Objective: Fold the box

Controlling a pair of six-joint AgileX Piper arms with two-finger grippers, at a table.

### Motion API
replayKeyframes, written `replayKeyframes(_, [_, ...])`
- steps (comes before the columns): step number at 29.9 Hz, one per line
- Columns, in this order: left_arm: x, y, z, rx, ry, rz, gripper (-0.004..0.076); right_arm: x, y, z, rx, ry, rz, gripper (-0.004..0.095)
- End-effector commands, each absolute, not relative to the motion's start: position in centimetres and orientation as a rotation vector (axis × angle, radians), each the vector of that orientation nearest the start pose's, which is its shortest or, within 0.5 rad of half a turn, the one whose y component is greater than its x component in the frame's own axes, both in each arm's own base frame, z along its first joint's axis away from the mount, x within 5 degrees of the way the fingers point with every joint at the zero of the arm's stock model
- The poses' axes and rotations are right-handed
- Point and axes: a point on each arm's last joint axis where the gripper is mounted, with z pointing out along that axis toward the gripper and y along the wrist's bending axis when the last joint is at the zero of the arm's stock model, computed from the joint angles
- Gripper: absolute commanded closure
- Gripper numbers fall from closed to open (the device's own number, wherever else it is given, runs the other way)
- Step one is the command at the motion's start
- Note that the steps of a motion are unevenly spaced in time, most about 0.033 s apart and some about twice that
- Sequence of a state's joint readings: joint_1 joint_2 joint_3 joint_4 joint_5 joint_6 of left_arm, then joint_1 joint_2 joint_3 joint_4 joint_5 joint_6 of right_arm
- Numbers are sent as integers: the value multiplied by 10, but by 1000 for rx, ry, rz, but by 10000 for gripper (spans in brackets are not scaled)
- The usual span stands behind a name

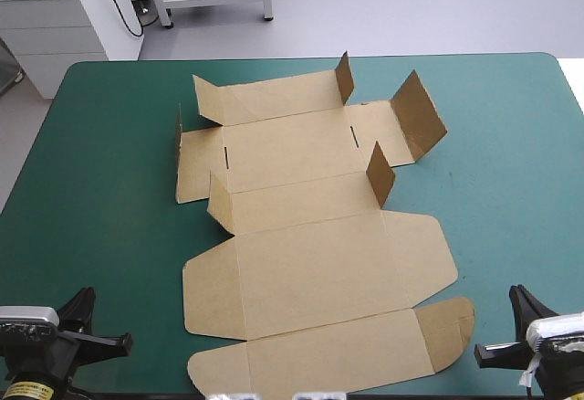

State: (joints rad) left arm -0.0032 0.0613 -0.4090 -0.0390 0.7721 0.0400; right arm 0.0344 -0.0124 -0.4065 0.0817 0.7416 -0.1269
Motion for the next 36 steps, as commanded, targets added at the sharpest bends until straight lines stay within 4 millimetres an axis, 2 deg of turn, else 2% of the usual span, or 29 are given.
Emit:
replayKeyframes(1, [26, -3, 288, 31, 1820, -33, 731, 7, 5, 295, -149, 1646, -7, 910])
replayKeyframes(8, [26, -3, 288, 31, 1820, -33, 731, 16, 5, 310, -115, 1634, 30, 910])
replayKeyframes(14, [26, -3, 288, 31, 1820, -33, 731, 40, 8, 347, -132, 1732, 55, 910])
replayKeyframes(20, [26, -3, 288, 31, 1820, -33, 731, 88, 25, 385, -287, 1905, 197, 910])
replayKeyframes(27, [26, -3, 288, 31, 1820, -33, 731, 150, 35, 418, -308, 2004, 323, 906])
replayKeyframes(31, [26, -3, 288, 31, 1820, -33, 731, 182, 39, 422, -318, 2085, 355, 906])
replayKeyframes(36, [26, -3, 288, 31, 1820, -33, 731, 220, 41, 415, -326, 2177, 379, 906])
